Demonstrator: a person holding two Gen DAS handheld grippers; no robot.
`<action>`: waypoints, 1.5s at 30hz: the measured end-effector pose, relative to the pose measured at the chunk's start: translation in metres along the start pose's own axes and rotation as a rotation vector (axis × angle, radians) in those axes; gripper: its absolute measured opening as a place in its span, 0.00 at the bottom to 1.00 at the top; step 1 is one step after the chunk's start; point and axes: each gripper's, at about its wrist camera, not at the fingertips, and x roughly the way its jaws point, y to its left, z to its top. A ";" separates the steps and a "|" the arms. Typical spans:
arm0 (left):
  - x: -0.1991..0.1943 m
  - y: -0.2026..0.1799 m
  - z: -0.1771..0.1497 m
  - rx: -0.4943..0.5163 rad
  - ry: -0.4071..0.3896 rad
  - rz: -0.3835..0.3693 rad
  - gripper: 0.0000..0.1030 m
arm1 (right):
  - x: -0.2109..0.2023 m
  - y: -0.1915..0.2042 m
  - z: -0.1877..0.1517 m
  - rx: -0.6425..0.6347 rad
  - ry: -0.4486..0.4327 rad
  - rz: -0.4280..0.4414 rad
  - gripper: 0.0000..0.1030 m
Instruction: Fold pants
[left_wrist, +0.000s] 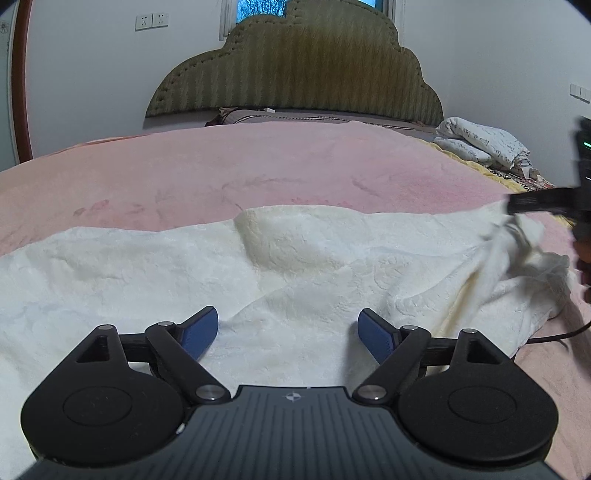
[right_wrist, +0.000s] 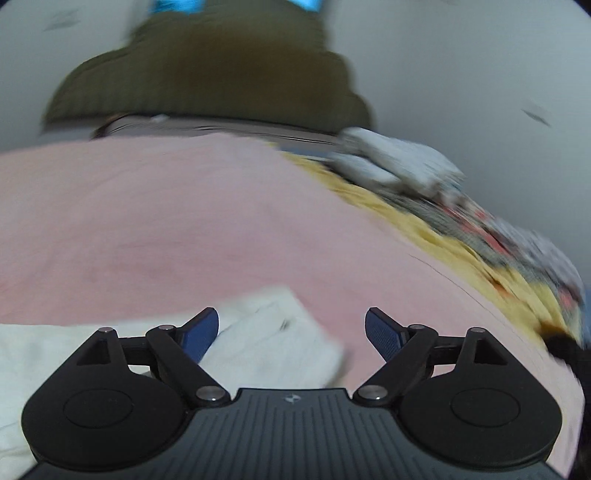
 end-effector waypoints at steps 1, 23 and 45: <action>0.000 0.000 0.000 0.002 0.001 0.000 0.83 | -0.005 -0.020 -0.006 0.063 0.000 -0.020 0.84; 0.001 -0.003 0.000 0.001 0.005 0.003 0.87 | -0.046 -0.067 -0.061 0.750 0.280 0.834 0.86; -0.027 -0.031 0.006 0.139 -0.084 -0.061 0.88 | -0.037 -0.104 -0.048 0.779 0.006 0.741 0.06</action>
